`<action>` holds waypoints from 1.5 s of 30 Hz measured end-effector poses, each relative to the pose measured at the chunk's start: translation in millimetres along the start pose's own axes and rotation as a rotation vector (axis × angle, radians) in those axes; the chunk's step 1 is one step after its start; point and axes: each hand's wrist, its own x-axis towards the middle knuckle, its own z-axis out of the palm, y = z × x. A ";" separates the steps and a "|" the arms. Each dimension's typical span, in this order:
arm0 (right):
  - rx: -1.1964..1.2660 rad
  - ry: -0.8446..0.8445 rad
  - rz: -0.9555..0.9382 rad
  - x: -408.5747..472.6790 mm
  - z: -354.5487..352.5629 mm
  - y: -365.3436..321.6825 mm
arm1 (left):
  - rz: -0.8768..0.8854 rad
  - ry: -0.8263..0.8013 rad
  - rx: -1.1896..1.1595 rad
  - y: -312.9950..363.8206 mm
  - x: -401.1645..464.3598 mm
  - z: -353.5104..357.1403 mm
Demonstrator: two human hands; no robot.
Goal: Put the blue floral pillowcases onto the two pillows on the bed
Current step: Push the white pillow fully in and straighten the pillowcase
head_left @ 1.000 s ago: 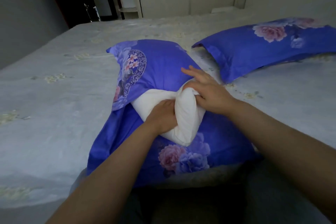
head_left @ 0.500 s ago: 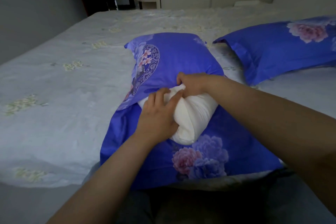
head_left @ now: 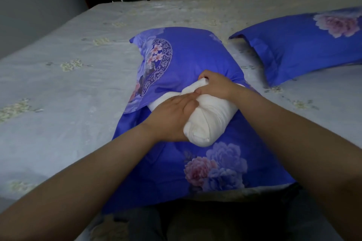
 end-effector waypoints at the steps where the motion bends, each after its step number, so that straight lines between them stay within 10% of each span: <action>1: 0.119 0.046 -0.002 -3.1 -1.3 2.8 | -0.043 -0.025 -0.066 -1.7 4.5 -3.4; 4: 0.319 0.369 -0.054 -17.5 1.0 9.4 | -0.237 -0.069 -0.289 -11.9 11.3 -19.4; 8: -0.173 0.772 -0.366 -62.6 27.1 28.1 | -0.507 -0.156 -0.618 -49.1 29.1 -35.2; 11: -0.388 0.542 -0.522 -82.6 57.9 41.2 | -0.584 -0.139 -0.879 -76.5 46.0 -35.5; 19: -0.707 -0.026 -0.042 -42.1 68.7 31.7 | -0.687 -0.112 -1.048 -109.2 73.4 -29.9; 30: -0.370 0.502 -0.381 -51.2 72.4 34.9 | -0.709 -0.131 -1.047 -120.8 82.6 -25.7; 39: -0.906 -0.426 -0.074 -45.6 27.2 -21.0 | -0.648 -0.161 -0.998 -108.3 79.1 -30.8; 45: -0.658 -0.666 -0.026 -64.7 5.8 -17.1 | -0.579 -0.177 -0.907 -100.3 80.8 -30.0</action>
